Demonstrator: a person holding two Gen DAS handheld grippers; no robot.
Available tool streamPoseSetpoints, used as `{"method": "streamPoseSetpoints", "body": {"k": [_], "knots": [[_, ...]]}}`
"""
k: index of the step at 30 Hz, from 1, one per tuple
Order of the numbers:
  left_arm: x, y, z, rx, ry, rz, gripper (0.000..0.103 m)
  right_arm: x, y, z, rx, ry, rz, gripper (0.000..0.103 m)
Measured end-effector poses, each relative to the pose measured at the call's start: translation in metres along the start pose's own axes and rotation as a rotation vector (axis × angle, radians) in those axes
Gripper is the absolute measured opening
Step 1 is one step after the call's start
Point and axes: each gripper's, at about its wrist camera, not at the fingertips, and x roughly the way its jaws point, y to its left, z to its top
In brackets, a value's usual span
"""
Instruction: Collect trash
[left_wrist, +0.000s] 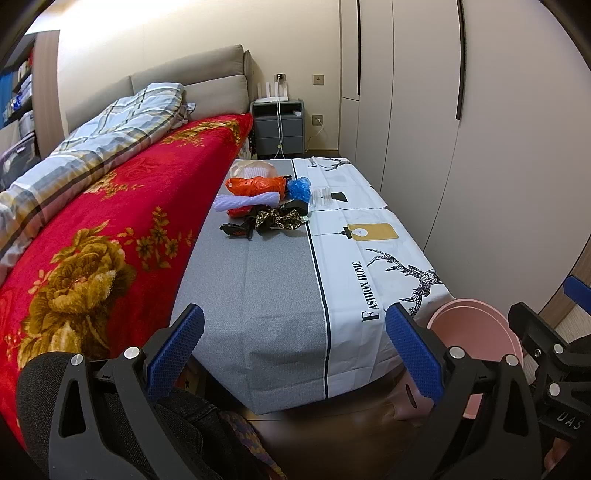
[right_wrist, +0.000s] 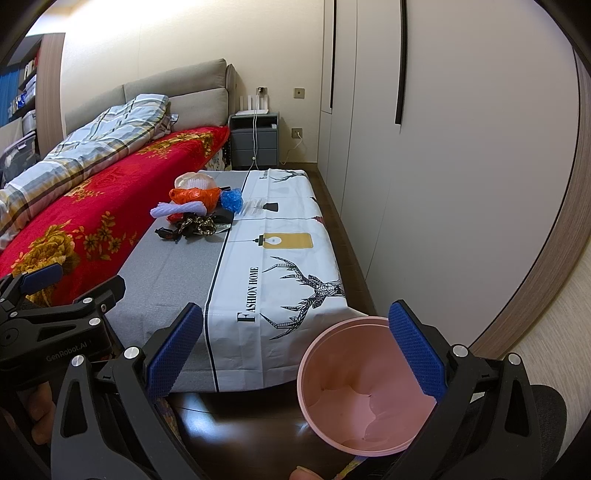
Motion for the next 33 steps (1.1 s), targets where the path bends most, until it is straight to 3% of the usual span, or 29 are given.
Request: {"method": "streamPoseSetpoints", "body": {"k": [33], "knots": [[0.0008, 0.0015, -0.0011, -0.001, 0.005, 0.001, 0.096, 0.0005, 0.0045, -0.0022, 0.002, 0.002, 0.004, 0.098]]}}
